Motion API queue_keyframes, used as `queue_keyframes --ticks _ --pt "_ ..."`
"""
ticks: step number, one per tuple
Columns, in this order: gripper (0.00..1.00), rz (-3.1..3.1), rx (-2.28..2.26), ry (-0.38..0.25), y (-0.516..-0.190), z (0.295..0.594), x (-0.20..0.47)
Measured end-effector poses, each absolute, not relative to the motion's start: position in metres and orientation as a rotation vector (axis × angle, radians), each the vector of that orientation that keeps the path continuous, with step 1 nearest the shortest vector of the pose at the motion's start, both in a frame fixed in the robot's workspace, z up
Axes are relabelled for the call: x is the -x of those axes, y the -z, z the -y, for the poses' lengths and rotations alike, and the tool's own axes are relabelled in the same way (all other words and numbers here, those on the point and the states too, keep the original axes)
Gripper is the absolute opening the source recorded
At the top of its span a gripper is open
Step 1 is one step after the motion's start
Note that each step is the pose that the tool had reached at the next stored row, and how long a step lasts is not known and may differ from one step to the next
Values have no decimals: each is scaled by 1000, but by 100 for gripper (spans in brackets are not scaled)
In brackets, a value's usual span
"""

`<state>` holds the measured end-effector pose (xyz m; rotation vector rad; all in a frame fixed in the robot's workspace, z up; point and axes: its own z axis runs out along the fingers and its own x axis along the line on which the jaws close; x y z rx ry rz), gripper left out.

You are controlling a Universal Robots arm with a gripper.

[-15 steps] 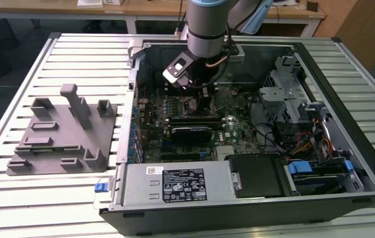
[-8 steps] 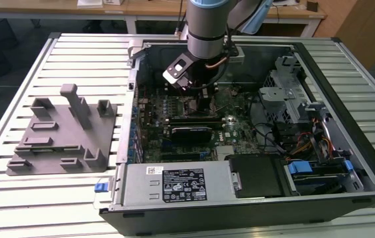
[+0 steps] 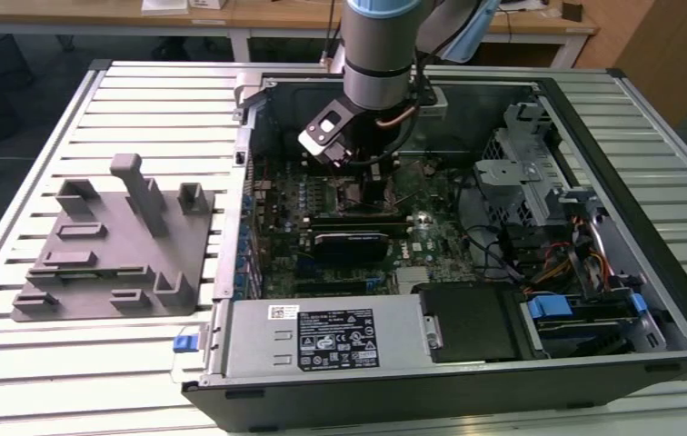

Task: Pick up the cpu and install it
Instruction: 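Place the cpu into insertion slot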

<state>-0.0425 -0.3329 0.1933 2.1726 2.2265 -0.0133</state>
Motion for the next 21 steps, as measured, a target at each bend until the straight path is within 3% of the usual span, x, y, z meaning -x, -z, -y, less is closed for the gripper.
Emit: queue_keyframes --ticks 10,11,21 --pt "54 -2227 -2173 10 -193 333 42" --pt "60 -2226 -2173 12 -193 333 42" --pt "58 -2226 -2173 12 -203 333 42"
